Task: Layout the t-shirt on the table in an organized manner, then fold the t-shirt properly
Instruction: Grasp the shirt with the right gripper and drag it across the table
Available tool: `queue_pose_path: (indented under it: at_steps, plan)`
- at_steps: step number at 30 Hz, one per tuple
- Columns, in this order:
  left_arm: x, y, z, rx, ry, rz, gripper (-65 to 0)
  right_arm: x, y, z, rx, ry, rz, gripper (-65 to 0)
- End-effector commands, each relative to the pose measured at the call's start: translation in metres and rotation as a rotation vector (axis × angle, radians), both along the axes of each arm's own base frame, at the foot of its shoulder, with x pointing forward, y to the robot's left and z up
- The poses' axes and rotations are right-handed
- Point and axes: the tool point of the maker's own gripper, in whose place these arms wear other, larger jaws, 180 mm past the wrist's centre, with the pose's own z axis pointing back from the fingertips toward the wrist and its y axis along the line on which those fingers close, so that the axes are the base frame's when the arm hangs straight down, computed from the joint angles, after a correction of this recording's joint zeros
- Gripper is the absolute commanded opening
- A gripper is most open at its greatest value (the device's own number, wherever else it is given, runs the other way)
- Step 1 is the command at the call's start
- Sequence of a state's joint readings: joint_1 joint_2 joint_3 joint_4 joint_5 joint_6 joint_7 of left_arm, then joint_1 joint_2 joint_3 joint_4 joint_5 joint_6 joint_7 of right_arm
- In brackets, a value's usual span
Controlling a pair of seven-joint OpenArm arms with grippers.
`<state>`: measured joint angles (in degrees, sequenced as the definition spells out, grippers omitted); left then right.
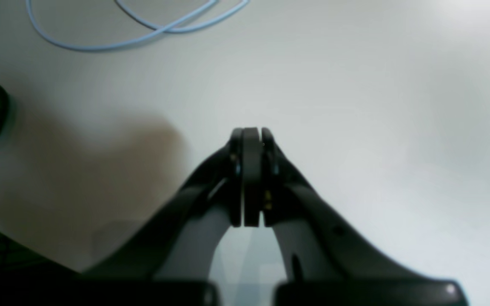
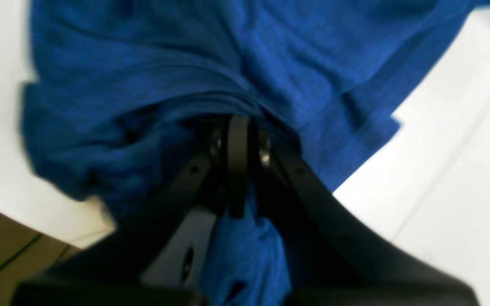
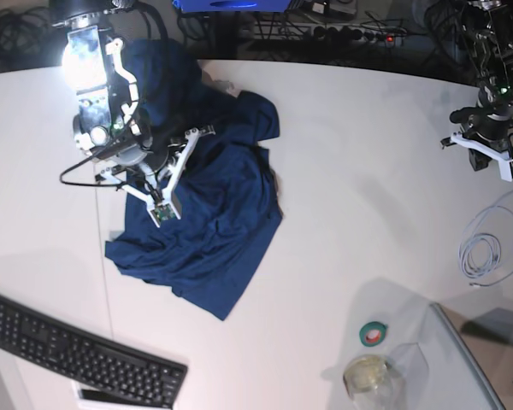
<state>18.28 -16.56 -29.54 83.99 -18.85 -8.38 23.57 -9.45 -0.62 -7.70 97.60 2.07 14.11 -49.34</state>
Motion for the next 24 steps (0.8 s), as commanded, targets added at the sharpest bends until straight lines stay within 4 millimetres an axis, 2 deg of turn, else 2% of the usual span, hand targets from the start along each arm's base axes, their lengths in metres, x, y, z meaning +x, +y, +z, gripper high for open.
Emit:
queue_pose_path:
  at_steps: [1, 3, 8, 11, 15, 20, 21, 24]
  plan:
    - [0.008, 0.007, 0.015, 0.030, -0.041, -0.007, -65.0, 0.015, 0.003, 0.022, 0.019, -0.079, 0.000, -62.9]
    - [0.008, 0.006, 0.014, 0.029, -0.041, -0.007, -65.0, 0.019, -0.002, 0.038, 0.009, -0.111, -0.010, -62.9]
    - [0.009, 0.006, 0.015, 0.032, -0.040, -0.008, -65.0, 0.029, -0.032, 0.077, -0.029, -0.186, -0.079, -62.9]
    - [0.009, 0.007, 0.015, 0.033, -0.040, -0.008, -65.0, 0.035, -0.047, 0.083, -0.072, -0.193, -0.084, -62.9]
    - [0.010, 0.006, 0.015, 0.028, -0.046, -0.006, -65.0, 0.030, -0.049, 0.053, -0.082, -0.088, -0.087, -59.0]
    - [0.010, 0.006, 0.015, 0.027, -0.046, -0.006, -65.0, 0.023, -0.039, 0.014, -0.028, -0.011, -0.110, -30.5]
    - [0.010, 0.006, 0.015, 0.026, -0.045, -0.005, -65.0, 0.022, -0.038, 0.008, -0.025, -0.001, -0.109, -28.1]
    - [0.007, 0.006, 0.013, 0.025, -0.037, -0.004, -65.0, 0.014, -0.033, -0.007, -0.022, 0.037, -0.039, -30.3]
